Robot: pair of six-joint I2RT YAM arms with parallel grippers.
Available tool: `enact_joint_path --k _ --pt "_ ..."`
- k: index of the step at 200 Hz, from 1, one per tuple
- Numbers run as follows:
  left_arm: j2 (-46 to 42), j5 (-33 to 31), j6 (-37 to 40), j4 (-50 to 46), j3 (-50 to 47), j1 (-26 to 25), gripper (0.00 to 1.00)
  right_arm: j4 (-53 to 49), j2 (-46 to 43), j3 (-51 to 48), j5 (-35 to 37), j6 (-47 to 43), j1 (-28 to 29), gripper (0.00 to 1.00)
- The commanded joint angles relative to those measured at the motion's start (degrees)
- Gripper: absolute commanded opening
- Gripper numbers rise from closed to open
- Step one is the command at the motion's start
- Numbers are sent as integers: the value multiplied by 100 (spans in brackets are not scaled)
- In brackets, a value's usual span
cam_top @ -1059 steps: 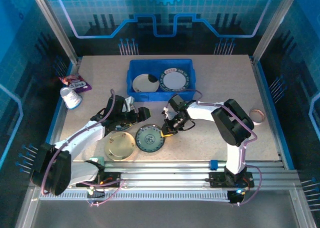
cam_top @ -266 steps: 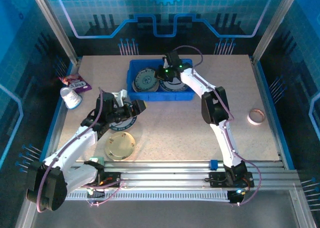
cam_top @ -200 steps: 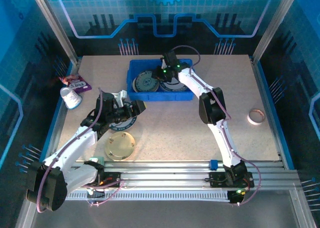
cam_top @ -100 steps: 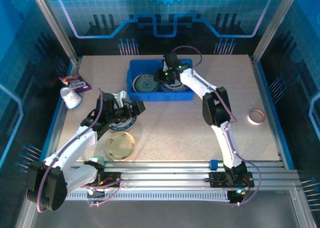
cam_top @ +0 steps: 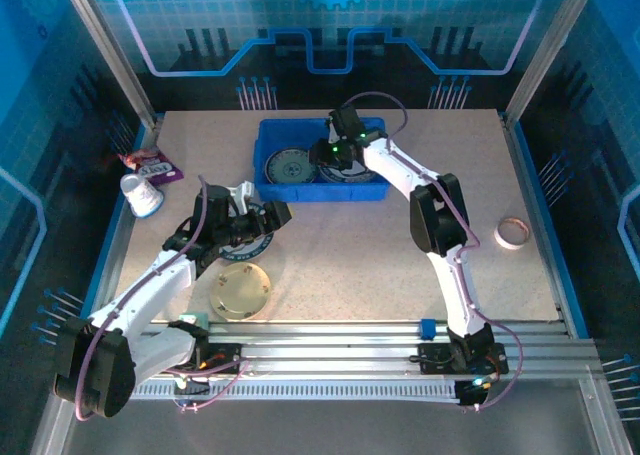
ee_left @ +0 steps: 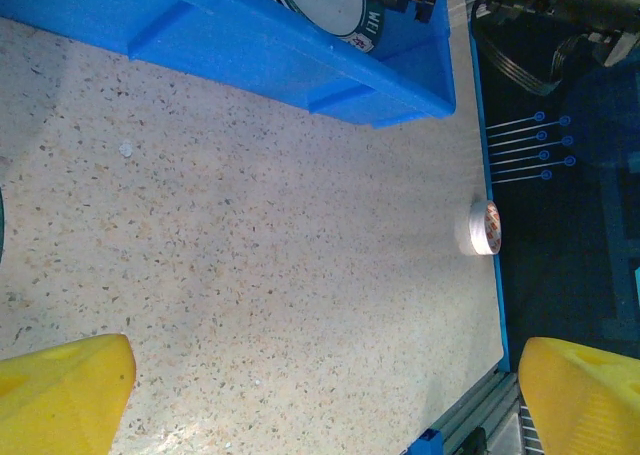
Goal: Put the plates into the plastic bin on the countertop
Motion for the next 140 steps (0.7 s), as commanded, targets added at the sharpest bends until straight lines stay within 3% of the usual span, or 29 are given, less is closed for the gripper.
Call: enact_joint_path --k 1,35,110,140 --pt "-55 -100 122 12 17 52 99 420 -681 -434 -415 -79 35 42" --pt "-217 -295 191 -187 106 61 99 1349 -1779 -1868 -999 340 172 41" --pt "-580 -320 -6 -295 15 226 99 1172 -3069 -3807 -2180 541 1077 48" --pt "-678 -249 -52 -407 -5 331 99 543 -2870 -3794 -2376 -29 1329 36"
